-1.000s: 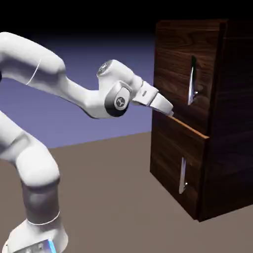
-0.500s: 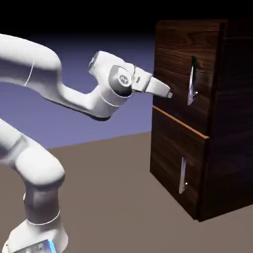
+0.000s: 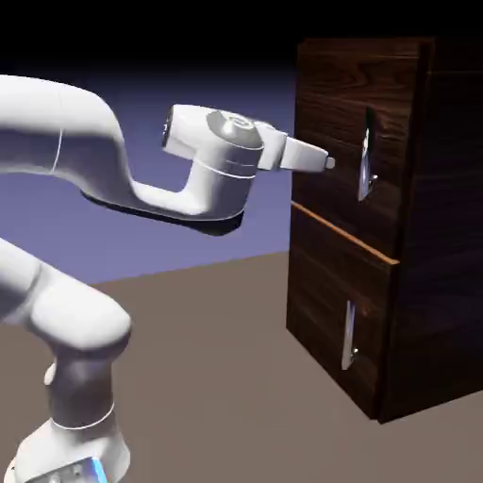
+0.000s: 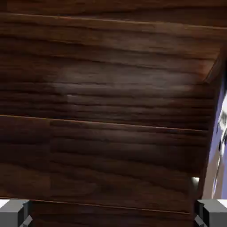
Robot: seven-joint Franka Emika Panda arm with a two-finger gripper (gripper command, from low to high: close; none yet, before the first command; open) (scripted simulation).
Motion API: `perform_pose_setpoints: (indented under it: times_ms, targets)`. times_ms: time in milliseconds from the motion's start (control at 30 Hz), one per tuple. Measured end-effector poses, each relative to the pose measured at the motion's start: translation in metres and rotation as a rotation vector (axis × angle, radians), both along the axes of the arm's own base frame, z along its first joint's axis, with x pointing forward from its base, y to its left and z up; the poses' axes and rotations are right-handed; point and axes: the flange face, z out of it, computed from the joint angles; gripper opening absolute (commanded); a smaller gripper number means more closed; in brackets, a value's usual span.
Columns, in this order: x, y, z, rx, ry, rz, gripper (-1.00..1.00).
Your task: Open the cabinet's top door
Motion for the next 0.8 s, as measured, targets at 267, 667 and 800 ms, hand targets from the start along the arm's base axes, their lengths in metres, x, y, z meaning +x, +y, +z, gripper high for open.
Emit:
perform_pose_setpoints:
  times_ms: [267,667,800]
  targets:
    - [0.003,-0.027,-0.001,0.028,-0.105,0.004,0.00]
    - [0.016,-0.071,-0.011,0.071,-0.225,0.020,0.00]
    - [0.057,-0.069,-0.011,0.072,-0.225,0.020,0.00]
